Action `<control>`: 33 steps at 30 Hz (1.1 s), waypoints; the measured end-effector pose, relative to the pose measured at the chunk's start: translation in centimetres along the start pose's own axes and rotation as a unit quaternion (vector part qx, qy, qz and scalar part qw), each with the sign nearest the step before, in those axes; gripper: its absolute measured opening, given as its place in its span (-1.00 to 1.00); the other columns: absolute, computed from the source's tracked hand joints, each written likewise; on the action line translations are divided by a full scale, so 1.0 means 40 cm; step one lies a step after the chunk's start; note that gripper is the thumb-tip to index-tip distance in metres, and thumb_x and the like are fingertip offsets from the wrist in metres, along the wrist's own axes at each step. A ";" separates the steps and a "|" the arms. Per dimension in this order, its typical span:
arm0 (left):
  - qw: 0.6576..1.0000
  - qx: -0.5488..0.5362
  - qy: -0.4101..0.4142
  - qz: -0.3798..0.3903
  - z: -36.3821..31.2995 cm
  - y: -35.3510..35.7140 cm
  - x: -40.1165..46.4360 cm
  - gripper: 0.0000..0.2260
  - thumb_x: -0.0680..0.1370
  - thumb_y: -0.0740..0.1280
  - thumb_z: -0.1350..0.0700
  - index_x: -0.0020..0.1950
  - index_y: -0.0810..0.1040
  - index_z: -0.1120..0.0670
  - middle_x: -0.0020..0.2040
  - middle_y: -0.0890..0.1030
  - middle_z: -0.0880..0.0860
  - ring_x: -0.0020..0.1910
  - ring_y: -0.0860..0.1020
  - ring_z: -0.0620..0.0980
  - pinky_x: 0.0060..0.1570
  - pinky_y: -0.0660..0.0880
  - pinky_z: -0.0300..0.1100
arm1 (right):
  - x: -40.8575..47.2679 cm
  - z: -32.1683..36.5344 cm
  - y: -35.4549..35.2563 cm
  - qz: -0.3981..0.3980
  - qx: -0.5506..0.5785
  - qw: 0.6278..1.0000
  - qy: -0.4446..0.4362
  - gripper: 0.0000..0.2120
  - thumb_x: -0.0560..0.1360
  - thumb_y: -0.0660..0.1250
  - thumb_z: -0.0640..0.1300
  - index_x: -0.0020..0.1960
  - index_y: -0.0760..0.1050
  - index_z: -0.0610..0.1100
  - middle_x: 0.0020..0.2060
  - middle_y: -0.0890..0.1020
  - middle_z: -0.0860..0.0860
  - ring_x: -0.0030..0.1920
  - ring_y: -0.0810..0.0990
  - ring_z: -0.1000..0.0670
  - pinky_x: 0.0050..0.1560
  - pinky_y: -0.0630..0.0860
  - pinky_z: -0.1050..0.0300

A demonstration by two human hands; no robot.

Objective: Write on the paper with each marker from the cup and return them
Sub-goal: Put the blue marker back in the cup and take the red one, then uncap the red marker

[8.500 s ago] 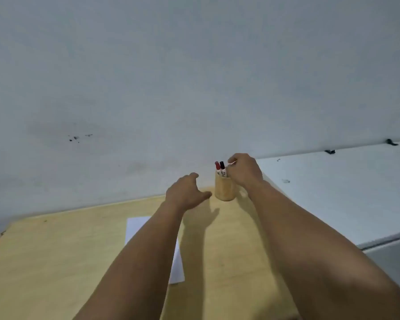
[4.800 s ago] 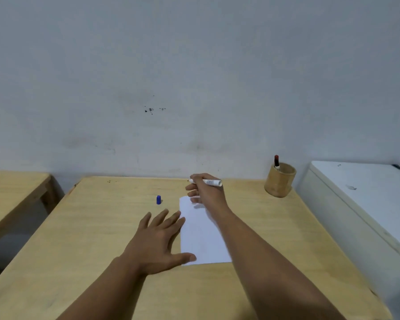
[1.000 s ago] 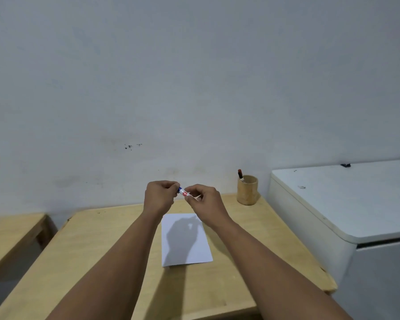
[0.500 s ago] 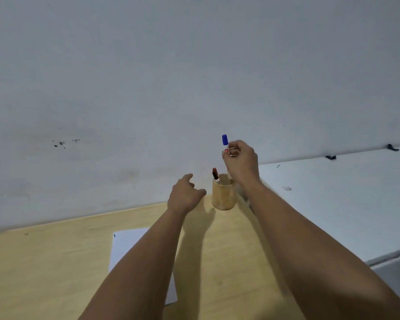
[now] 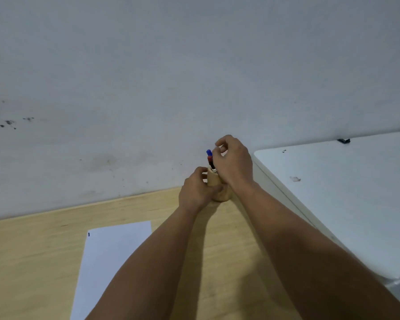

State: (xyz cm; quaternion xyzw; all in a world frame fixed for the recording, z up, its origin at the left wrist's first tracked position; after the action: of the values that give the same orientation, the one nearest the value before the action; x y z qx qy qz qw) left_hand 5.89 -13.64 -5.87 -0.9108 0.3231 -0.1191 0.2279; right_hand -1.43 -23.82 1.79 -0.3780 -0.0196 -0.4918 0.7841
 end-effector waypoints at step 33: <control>0.984 -0.060 -0.012 -0.165 0.016 -0.570 -0.363 -0.57 0.65 0.18 -0.24 0.01 0.58 0.11 -0.16 0.70 0.04 -0.23 0.64 0.02 -0.09 0.54 -0.02 | -0.367 0.350 0.037 0.426 0.229 0.872 0.076 -0.82 0.63 0.46 -0.18 0.23 0.69 -0.10 -0.02 0.76 -0.03 -0.18 0.72 0.03 -0.18 0.63 0.18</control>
State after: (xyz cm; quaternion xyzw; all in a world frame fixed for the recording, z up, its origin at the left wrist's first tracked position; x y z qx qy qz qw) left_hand 7.22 11.55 3.79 -0.9651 0.1717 -0.1243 0.1536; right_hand -3.04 -3.79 5.01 -0.1205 0.0911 -0.1191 0.9813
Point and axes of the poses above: each hand's wrist, its own x-axis towards the middle knuckle, its own y-axis out of the palm, z = x × y, the point moved 6 cm from there along x, towards the middle knuckle
